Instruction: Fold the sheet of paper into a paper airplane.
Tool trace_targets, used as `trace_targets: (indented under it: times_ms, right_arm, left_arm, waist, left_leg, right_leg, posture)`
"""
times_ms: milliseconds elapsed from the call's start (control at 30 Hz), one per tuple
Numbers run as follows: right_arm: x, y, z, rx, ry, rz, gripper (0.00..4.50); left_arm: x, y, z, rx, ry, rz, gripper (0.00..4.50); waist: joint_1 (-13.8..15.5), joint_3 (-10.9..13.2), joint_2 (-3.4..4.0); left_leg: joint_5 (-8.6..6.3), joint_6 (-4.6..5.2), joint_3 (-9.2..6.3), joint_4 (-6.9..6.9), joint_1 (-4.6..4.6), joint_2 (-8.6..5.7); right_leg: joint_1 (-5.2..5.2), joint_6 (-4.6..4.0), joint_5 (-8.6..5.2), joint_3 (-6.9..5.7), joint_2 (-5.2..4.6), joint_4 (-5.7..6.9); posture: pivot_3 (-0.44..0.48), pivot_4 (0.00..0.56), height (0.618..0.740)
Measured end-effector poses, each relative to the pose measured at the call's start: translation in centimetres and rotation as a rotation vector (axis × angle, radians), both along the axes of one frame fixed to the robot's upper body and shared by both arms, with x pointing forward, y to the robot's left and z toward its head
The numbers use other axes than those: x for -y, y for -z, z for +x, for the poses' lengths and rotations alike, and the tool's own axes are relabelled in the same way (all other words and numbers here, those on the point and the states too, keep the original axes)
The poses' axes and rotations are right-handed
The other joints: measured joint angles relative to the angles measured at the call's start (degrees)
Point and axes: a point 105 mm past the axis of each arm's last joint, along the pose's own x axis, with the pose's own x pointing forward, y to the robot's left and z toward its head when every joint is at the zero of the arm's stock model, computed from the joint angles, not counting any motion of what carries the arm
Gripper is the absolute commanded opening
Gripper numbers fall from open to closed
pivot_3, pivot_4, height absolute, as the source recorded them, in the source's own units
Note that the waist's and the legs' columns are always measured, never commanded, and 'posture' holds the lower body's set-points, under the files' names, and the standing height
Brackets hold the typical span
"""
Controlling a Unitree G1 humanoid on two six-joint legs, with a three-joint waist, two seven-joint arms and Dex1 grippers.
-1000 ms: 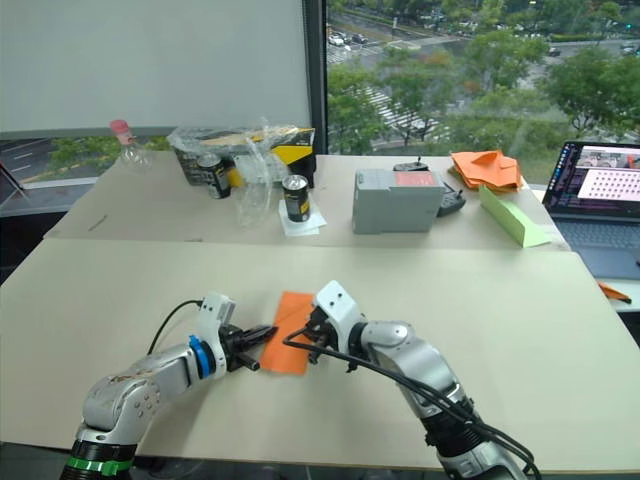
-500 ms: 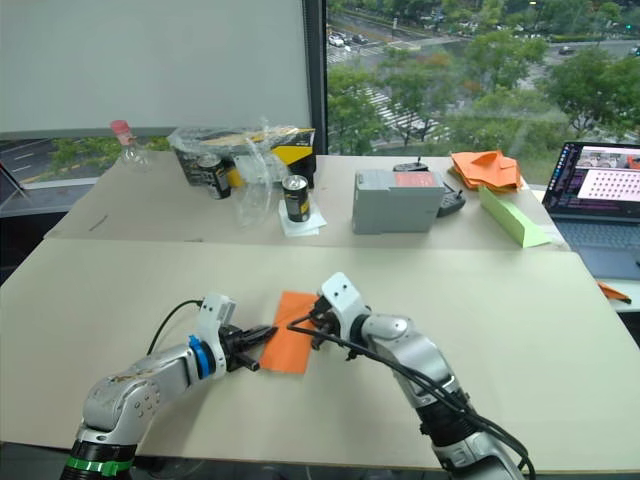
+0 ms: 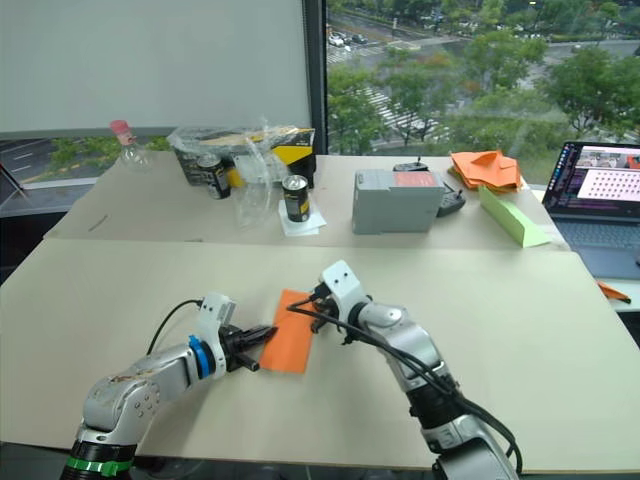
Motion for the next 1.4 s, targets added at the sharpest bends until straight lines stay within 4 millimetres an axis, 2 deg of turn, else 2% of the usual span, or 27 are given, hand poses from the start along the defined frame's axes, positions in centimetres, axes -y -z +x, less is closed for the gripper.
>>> trace_targets:
  times_ms: [367,900,1400]
  right_arm:
    - [0.1,0.0,0.3,0.004,0.004,-0.002,0.00]
    - [-0.6,0.6,-3.7,-0.077,-0.211,-0.009,0.00]
    - [-0.3,1.0,-6.0,-0.132,-0.312,-0.022,0.00]
  left_arm:
    - [0.0,0.0,0.0,0.000,0.000,0.000,0.01]
    - [0.0,0.0,0.0,0.001,-0.001,-0.001,0.01]
    - [0.0,0.0,0.0,0.001,-0.001,0.001,0.01]
  waist:
    - [0.01,0.00,0.00]
    - [0.04,0.00,0.00]
    - [0.10,0.00,0.00]
  left_leg:
    - [0.00,0.00,0.00,0.00,0.00,0.00]
    - [0.00,0.00,-0.01,-0.02,-0.01,0.00]
    - [0.00,0.00,-0.01,-0.02,-0.01,0.00]
  right_leg:
    - [0.00,0.00,0.00,0.00,0.00,0.00]
    - [0.00,0.00,0.00,0.00,0.00,-0.03]
    - [0.01,0.00,0.00,-0.01,0.00,-0.06]
  posture:
    - [0.000,0.150,0.740]
    - [0.000,0.150,0.740]
    - [0.000,0.150,0.740]
